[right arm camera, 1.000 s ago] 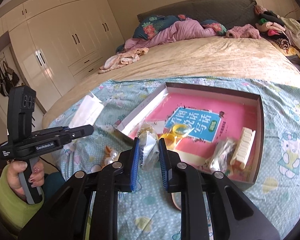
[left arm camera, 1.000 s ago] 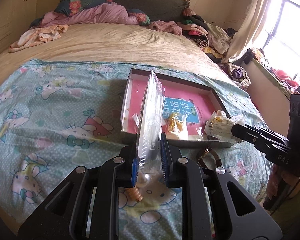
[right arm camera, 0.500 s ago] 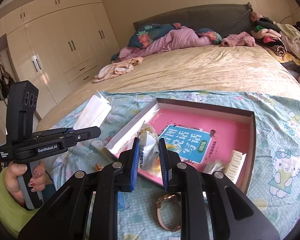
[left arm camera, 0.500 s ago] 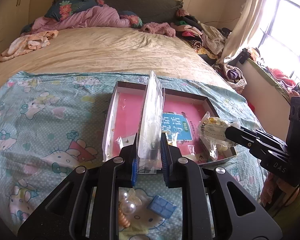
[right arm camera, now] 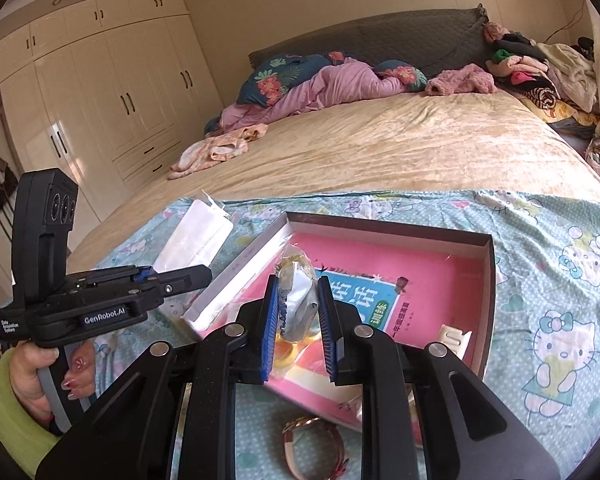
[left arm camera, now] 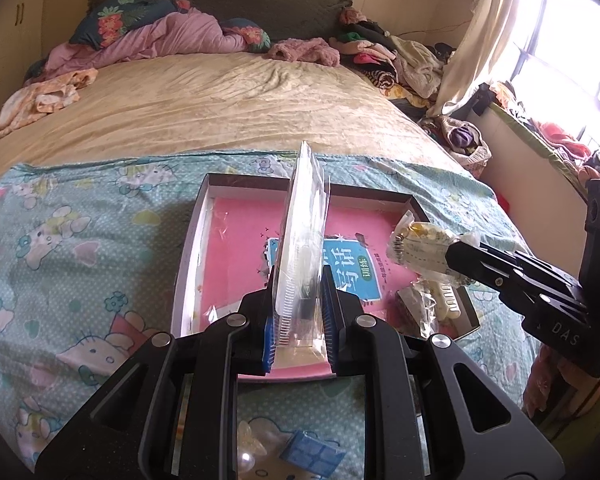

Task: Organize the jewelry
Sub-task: 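Carry both items into the pink box and open both tools to release them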

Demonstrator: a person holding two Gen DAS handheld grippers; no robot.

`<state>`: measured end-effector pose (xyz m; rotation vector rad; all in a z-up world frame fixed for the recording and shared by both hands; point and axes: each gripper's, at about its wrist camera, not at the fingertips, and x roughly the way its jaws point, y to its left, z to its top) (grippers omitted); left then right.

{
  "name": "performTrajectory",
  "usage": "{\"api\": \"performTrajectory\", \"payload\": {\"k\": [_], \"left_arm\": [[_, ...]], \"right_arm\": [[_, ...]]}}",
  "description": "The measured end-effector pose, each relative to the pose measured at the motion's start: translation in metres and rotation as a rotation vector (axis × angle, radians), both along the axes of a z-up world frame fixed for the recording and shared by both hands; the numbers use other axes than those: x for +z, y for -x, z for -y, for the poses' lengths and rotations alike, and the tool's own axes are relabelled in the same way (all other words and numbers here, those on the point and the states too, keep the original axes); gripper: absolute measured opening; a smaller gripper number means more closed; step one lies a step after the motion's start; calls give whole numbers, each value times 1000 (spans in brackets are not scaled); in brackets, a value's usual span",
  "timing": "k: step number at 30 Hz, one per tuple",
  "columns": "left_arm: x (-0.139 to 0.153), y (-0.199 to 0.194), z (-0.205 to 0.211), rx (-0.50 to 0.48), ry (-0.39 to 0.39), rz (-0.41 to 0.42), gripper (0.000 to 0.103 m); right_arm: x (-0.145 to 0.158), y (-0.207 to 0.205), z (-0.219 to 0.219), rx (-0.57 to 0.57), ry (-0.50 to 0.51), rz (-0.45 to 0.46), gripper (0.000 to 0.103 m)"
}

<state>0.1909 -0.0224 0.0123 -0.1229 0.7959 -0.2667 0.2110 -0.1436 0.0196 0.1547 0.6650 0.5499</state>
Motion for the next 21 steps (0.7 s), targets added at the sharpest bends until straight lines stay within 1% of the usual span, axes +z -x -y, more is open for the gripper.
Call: {"api": "performTrajectory", "payload": {"k": [4,13,21], "left_arm": [[-8,-9,3,-9,-1,-14,11],[-37,-31,11,-28,-14,-79,11],[-55,-40,14,-44,-29,-105,12]], "right_arm": [[-5,-8,2,-10,-4,-9,18],[-24,-27,7,-47,-8,-53,18],[-46,-36,7,-66,18,-94,18]]}}
